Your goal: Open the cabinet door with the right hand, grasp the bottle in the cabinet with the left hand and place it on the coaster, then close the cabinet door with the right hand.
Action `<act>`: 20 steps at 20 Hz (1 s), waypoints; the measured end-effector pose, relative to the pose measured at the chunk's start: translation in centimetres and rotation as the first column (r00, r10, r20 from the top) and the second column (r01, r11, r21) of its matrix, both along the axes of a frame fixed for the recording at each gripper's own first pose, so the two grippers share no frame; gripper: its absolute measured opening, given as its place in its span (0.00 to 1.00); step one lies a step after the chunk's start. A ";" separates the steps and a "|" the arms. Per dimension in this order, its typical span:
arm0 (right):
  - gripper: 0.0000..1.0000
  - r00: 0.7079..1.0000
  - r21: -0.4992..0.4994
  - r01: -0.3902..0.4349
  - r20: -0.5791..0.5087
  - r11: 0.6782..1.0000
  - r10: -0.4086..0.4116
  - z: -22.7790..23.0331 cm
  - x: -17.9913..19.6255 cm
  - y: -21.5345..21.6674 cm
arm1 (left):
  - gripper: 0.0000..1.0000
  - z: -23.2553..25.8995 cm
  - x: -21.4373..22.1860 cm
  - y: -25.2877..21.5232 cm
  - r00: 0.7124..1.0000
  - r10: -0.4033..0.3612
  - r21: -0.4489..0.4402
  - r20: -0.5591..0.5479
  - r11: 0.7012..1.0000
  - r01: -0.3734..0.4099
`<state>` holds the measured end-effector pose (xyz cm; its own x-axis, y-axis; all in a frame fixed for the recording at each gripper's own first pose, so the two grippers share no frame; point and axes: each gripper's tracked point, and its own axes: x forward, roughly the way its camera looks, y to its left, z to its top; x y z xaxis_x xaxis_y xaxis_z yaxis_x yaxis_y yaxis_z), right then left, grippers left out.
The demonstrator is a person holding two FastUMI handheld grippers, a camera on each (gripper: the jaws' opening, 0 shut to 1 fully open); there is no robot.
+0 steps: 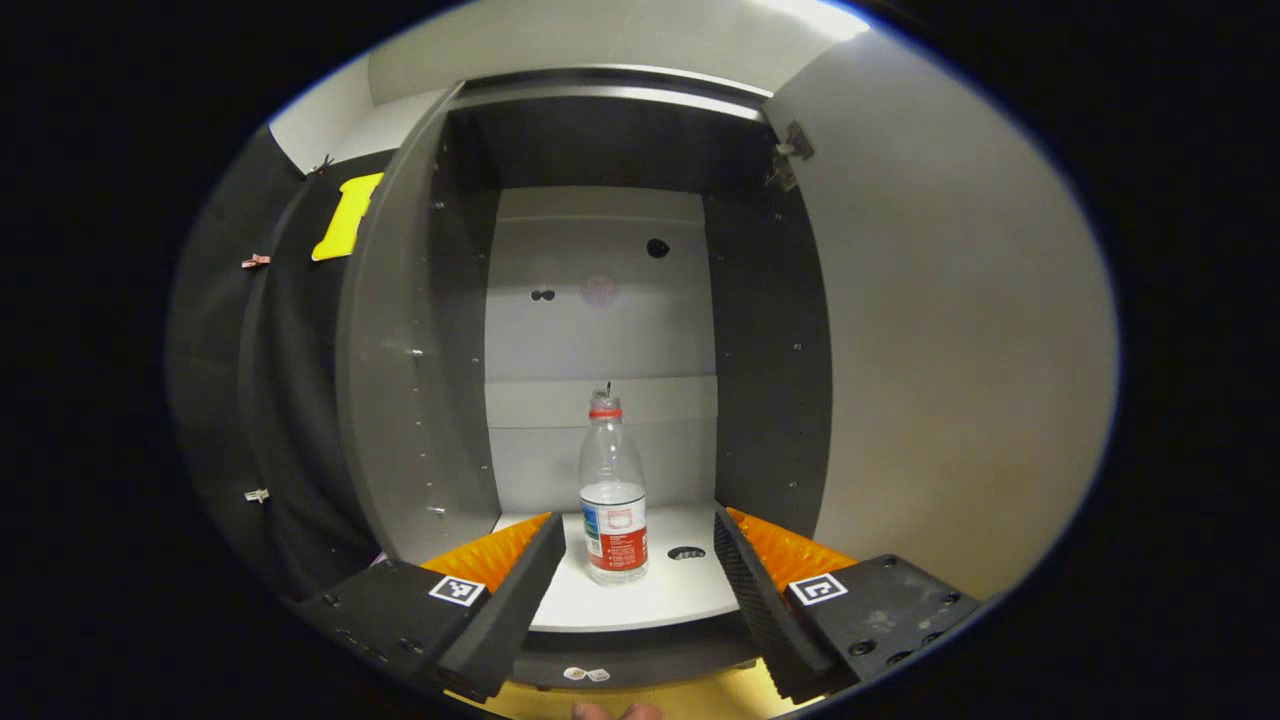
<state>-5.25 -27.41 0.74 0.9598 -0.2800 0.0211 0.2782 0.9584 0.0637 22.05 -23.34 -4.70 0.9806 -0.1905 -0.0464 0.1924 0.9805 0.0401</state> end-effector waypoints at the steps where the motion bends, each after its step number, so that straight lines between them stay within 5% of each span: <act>1: 0.89 1.000 -0.030 0.026 0.015 0.999 -0.026 0.1 0.3 -0.9 | 0.95 -0.7 1.0 -0.1 1.000 0.011 0.004 -0.009 1.000 -0.011; 2: 0.98 0.999 -0.054 0.042 0.015 0.998 -0.041 -0.4 0.1 -1.6 | 0.95 -1.4 2.1 0.0 0.999 0.029 0.009 -0.018 1.000 -0.029; 17: 0.98 0.998 -0.058 0.059 -0.024 0.997 -0.061 -2.4 1.3 -4.7 | 0.95 -6.7 13.7 0.3 0.991 0.122 0.017 -0.056 0.992 -0.121; 18: 0.98 0.998 -0.058 0.060 -0.025 0.996 -0.062 -2.5 1.2 -4.7 | 0.92 -6.5 13.9 0.2 0.992 0.113 0.013 -0.056 0.994 -0.113; 19: 0.98 0.998 -0.060 0.061 -0.023 0.996 -0.063 -2.4 1.1 -4.7 | 0.77 -6.6 13.7 -0.3 0.994 0.090 0.011 -0.055 0.996 -0.090; 20: 0.98 0.998 -0.063 0.063 -0.023 0.996 -0.064 -2.4 0.9 -4.6 | 0.77 -6.3 13.4 -0.4 0.995 0.089 0.014 -0.051 0.996 -0.088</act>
